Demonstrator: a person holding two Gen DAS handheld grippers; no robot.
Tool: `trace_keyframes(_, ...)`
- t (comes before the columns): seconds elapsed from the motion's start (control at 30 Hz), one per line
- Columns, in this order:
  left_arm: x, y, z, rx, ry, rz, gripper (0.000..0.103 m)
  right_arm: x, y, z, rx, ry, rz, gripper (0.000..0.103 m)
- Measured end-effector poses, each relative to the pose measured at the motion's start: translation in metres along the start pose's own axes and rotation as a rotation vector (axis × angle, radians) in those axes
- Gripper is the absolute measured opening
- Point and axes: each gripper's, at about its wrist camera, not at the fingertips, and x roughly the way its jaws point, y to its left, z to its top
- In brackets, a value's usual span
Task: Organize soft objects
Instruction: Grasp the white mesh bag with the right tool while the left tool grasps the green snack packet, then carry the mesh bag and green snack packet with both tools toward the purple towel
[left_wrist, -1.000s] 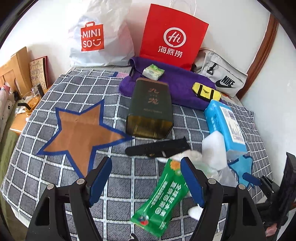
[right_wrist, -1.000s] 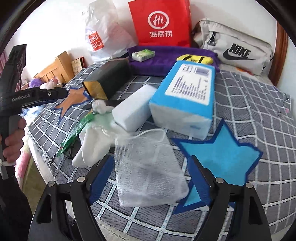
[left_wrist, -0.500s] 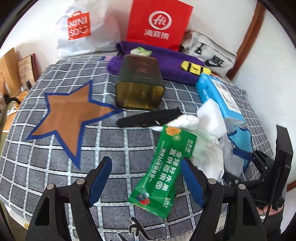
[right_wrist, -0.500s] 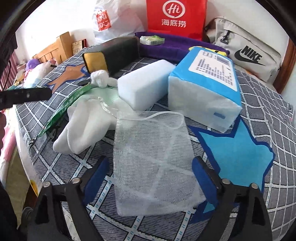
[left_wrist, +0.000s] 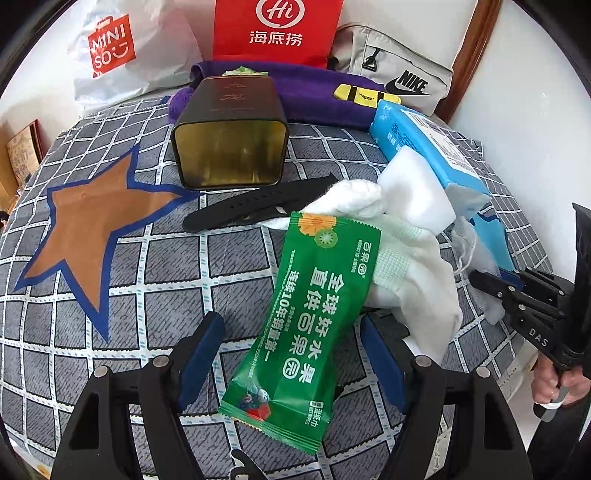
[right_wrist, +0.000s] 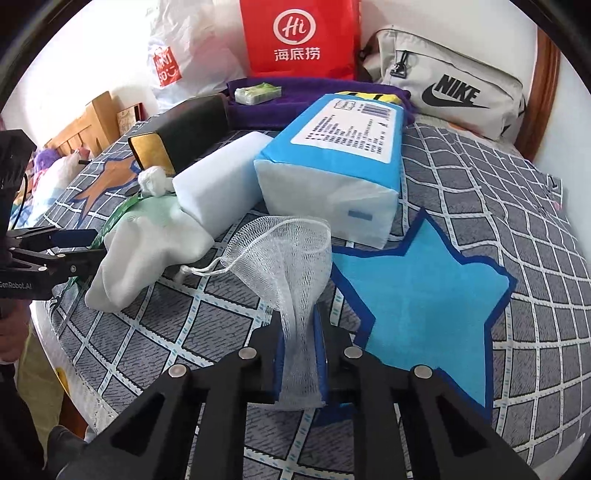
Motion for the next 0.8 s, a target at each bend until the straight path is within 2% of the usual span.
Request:
trace_keyframes(0.1,0.0,0.0,0.001,0.004,-0.014,0.04,0.059,-0.001,-0.002,0.0,0.035,0.001,0.005,0.014)
trace_keyframes(0.17,0.0,0.002,0.004,0.005,-0.012,0.051,0.043,-0.002,-0.002,-0.002,0.046,-0.004,0.005,0.014)
trace_keyframes(0.27,-0.003,0.011,0.008,-0.037,-0.004,0.046,0.032,-0.003,-0.002,-0.003,0.064,-0.007,0.009,0.014)
trace_keyframes(0.6,-0.022,0.024,0.013,-0.119,-0.028,0.039,0.029,-0.012,-0.004,-0.003,0.096,-0.009,0.017,0.009)
trace_keyframes(0.8,-0.038,0.023,0.02,-0.131,-0.062,0.048,0.029,-0.027,-0.004,0.003,0.096,-0.036,0.034,0.008)
